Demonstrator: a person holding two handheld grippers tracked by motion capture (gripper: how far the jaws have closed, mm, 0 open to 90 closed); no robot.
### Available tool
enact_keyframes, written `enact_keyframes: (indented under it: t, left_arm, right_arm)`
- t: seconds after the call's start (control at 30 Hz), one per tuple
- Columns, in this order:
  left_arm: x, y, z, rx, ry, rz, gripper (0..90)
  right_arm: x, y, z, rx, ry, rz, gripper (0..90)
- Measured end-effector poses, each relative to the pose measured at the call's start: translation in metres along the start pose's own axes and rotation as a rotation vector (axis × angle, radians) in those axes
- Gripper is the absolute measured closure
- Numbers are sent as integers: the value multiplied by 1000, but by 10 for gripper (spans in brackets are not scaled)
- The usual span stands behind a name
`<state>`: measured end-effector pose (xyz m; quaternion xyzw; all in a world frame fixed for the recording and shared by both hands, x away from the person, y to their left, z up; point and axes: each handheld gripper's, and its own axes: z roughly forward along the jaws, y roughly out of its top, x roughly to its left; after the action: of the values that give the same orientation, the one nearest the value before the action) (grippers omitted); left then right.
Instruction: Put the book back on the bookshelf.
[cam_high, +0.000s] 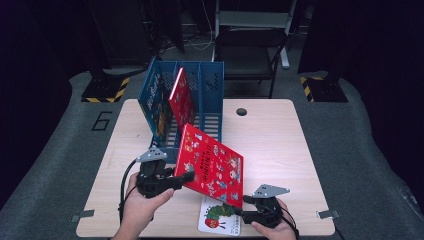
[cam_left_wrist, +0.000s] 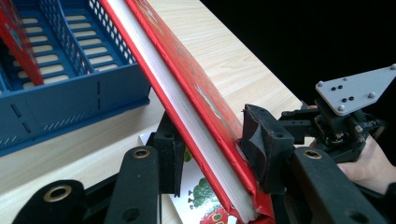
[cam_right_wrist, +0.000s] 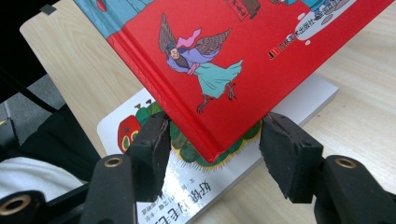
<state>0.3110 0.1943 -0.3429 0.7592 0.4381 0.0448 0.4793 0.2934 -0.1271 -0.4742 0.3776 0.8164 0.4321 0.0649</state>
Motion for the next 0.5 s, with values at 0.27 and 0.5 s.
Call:
enact_keyframes:
  t: [0.27, 0.5]
  left_arm:
    - [0, 10, -1, -2, 0, 13, 601]
    - [-2, 17, -1, -3, 4, 30, 601]
  right_arm:
    - [-1, 6, -3, -18, -2, -6, 436]
    - [-3, 10, -5, -25, -8, -5, 436]
